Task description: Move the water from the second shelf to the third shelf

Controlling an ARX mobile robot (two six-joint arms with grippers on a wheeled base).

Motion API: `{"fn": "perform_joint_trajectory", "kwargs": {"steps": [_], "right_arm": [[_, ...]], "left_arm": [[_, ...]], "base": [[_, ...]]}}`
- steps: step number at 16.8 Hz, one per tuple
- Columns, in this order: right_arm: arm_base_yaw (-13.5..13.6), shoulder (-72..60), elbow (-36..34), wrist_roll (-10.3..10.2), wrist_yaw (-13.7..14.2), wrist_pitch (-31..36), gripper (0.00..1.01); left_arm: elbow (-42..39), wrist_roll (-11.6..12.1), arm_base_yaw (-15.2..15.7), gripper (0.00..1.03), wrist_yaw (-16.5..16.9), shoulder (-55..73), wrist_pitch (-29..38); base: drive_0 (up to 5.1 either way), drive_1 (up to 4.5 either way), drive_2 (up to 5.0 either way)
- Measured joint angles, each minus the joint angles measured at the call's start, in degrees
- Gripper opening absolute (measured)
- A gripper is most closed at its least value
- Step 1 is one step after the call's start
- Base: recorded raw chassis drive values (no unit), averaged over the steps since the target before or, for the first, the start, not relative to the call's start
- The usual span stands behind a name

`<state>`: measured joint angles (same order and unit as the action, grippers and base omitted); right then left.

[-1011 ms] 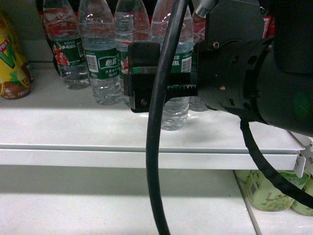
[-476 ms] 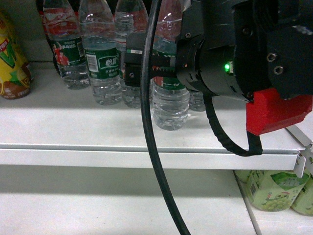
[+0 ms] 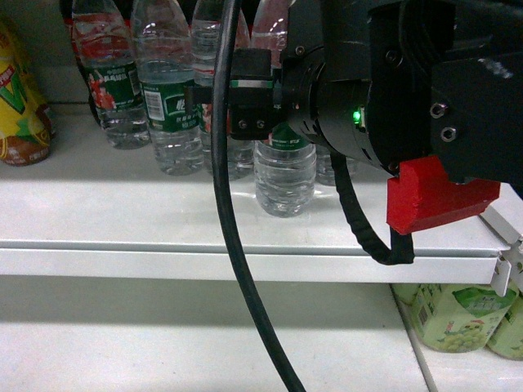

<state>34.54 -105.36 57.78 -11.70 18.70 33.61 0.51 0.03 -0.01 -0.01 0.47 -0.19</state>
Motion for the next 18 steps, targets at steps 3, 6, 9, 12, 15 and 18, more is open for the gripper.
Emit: {"fn": "perform_joint_trajectory", "kwargs": {"steps": [3, 6, 9, 12, 15, 18], "right_arm": [[0.68, 3.26, -4.63, 2.86, -0.55, 2.38, 0.41], [0.94, 10.99, -13.79, 5.68, -3.26, 3.67, 0.40], [-2.71, 20.17, -22.82, 5.79, -5.60, 3.45, 0.40], [-9.64, 32.37, -30.69, 5.79, -7.48, 1.46, 0.40], [-13.55, 40.79, -34.56, 5.95, -10.32, -1.95, 0.40], [-21.92, 58.40, -40.39, 6.49, -12.41, -11.96, 0.40]], "left_arm": [[0.00, 0.00, 0.00, 0.98, -0.02, 0.00, -0.02], [0.00, 0.00, 0.00, 0.98, -0.02, 0.00, -0.02], [0.00, 0.00, 0.00, 0.98, 0.00, 0.00, -0.02], [0.00, 0.00, 0.00, 0.98, 0.00, 0.00, -0.02], [0.00, 0.00, 0.00, 0.98, 0.00, 0.00, -0.02], [0.00, 0.00, 0.00, 0.98, 0.00, 0.00, -0.02]], "base": [[0.0, 0.00, 0.0], [0.0, 0.00, 0.0], [0.0, 0.00, 0.0], [0.0, 0.00, 0.0], [0.0, 0.00, 0.0], [0.0, 0.00, 0.0]]}}
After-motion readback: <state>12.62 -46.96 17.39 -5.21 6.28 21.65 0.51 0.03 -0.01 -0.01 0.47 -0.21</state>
